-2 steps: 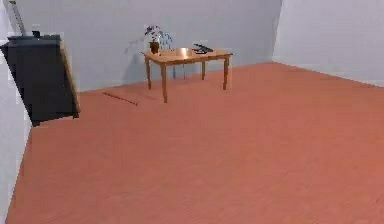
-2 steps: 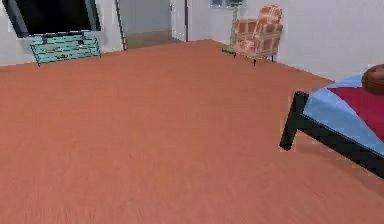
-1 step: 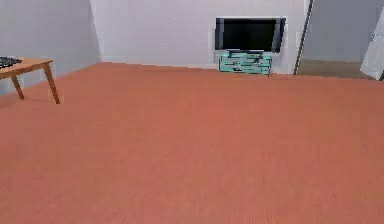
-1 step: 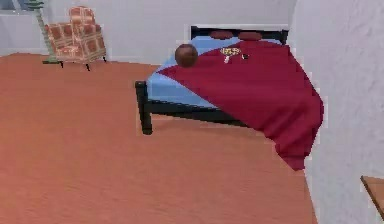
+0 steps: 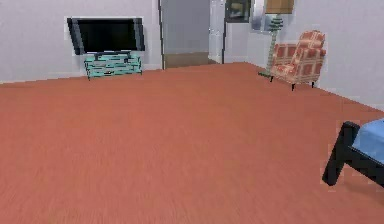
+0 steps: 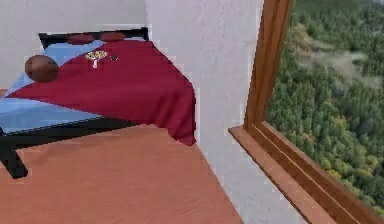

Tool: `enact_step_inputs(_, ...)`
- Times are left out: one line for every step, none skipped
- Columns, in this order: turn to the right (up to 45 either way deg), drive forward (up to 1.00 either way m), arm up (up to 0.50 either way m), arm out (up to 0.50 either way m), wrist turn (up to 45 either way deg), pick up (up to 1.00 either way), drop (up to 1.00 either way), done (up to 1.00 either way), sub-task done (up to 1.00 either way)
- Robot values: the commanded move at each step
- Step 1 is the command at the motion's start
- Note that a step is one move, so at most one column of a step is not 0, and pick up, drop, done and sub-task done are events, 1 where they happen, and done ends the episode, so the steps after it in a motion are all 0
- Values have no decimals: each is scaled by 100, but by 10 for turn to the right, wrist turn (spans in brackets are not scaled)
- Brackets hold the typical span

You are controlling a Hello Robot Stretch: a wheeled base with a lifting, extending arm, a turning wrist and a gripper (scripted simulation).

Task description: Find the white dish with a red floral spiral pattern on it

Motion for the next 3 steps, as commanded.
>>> enact_step_inputs(0,100,0,0,0,0,0,0,0)
enact_step_inputs(0,100,0,0,0,0,0,0,0)
enact_step_inputs(0,100,0,0,0,0,0,0,0)
